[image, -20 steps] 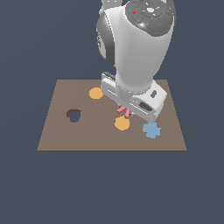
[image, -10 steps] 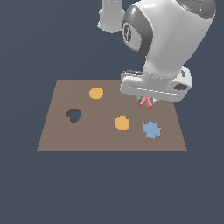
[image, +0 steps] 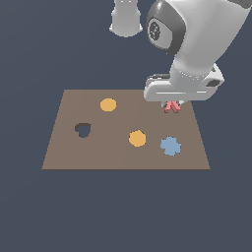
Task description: Insert a designated object into the corresponding slot on a board.
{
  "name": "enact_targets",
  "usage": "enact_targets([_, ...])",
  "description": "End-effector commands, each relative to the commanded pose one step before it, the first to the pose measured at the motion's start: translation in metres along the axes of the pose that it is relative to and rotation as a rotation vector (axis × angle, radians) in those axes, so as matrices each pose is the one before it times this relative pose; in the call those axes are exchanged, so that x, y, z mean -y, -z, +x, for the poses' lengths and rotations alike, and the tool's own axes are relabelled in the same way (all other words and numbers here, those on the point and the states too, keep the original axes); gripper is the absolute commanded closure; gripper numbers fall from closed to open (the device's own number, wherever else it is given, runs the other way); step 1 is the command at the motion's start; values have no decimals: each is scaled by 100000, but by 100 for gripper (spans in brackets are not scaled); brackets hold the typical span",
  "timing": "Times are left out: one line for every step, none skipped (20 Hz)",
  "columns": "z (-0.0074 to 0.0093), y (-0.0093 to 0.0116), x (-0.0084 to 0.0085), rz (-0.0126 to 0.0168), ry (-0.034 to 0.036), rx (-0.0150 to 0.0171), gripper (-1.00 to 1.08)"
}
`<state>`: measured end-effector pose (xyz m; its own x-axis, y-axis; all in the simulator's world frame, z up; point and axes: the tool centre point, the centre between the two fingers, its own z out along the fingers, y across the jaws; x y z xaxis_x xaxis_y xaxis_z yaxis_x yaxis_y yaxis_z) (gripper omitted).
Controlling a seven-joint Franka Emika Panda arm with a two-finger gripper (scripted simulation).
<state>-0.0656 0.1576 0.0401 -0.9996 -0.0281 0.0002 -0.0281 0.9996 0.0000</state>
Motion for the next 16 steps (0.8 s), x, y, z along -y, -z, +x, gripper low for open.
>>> enact_targets([345,14,-188,22,2142,33,108])
enact_targets([47,0,-19,1,249,-1,108])
enact_targets([14,0,-4,0,69,0,108])
enact_targets([-81,-12,23,-16,-560,-38,108])
enact_targets([1,-41,13,0,0,0,108])
enact_targets([15,-121,-16,-4,98,1,108])
enact_targets([19,-202,3,-4,109,0,108])
enact_targets([27,-264,-1,-4,154,-2,108])
enact_targets([22,-203,-1,-3,120,-2,108])
enact_targets([14,-122,1,-1,69,-2,108])
enact_targets([2,-40,13,0,0,0,108])
enact_targets([0,0,0,0,0,0,-92])
enact_targets([0,0,0,0,0,0,-92])
enact_targets([0,0,0,0,0,0,-92])
enact_targets([0,0,0,0,0,0,-92])
enact_targets([0,0,0,0,0,0,-92])
